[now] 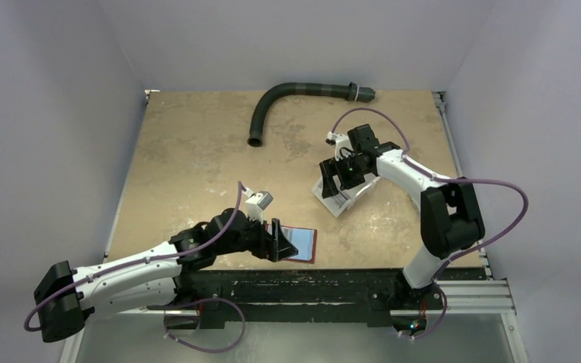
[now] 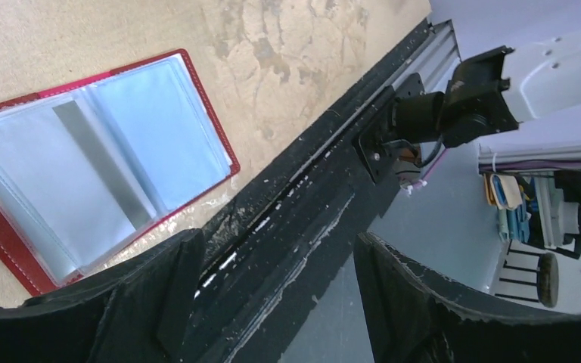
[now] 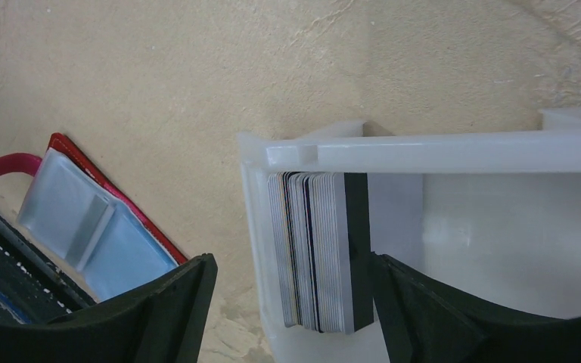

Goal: Put the credit cards into the card holder
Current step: Pick up the credit card from the storage box.

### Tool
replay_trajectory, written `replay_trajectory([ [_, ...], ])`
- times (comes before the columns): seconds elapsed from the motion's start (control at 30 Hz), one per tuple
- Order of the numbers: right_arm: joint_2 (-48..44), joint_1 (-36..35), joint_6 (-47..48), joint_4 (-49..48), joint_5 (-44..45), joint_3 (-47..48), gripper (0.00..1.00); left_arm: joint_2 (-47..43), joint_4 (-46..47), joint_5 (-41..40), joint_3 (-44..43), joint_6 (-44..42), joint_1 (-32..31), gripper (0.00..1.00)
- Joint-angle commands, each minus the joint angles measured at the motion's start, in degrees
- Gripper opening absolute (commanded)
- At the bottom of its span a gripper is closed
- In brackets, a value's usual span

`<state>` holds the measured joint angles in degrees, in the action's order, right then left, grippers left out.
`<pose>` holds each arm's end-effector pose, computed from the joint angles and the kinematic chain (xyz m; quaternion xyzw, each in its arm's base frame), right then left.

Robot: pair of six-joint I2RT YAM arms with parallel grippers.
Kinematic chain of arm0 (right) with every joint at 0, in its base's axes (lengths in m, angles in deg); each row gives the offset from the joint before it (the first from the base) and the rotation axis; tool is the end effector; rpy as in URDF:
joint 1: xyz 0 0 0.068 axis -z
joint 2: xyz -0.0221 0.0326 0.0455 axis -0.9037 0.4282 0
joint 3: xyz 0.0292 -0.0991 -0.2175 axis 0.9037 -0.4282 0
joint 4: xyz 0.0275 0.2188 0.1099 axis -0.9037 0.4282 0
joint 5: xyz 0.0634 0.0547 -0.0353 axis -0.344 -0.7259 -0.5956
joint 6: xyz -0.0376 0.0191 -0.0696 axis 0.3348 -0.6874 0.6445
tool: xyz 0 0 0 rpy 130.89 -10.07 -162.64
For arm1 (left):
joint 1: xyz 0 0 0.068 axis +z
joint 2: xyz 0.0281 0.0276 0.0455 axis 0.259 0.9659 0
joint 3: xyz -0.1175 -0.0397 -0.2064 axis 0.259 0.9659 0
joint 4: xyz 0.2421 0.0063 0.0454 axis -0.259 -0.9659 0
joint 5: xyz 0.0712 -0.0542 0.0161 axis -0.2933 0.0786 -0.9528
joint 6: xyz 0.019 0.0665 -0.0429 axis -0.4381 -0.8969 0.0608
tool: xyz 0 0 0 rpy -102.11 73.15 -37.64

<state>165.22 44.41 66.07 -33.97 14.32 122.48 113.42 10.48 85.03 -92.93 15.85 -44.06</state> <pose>0.3025 0.1402 0.1588 -0.2267 0.9262 0.2234 0.2022 0.1127 -0.2037 0.1845 0.0995 0.8490 -0.4485 0.2609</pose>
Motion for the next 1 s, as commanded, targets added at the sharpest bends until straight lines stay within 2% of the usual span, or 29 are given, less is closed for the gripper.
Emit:
replay_trajectory([
  [0.0, 2.5, 0.19, 3.77, 0.03, -2.73, 2.56, 0.84, -3.62, -2.09, 3.57, -0.81, -1.46, 0.45, 0.77],
  [0.23, 4.99, 0.2, 4.36, 0.4, -2.5, 3.28, 0.84, -5.68, -0.61, 4.03, 1.11, 0.13, 0.45, 0.78],
  [0.37, 4.04, 0.22, 3.49, -0.04, -5.46, 2.14, 0.82, -5.18, 0.38, 3.81, 1.56, 0.3, 0.45, 0.78],
  [0.67, 1.68, 0.32, 2.5, -0.3, -9.3, 0.8, 0.66, -4.16, 0.58, 3.25, 1.41, 0.14, 0.45, 0.79],
  [0.97, 2.35, 0.45, 2.6, -0.67, -10.42, 1.04, 0.37, -3.92, 0.23, 2.74, 1.23, 0.26, 0.45, 0.79],
])
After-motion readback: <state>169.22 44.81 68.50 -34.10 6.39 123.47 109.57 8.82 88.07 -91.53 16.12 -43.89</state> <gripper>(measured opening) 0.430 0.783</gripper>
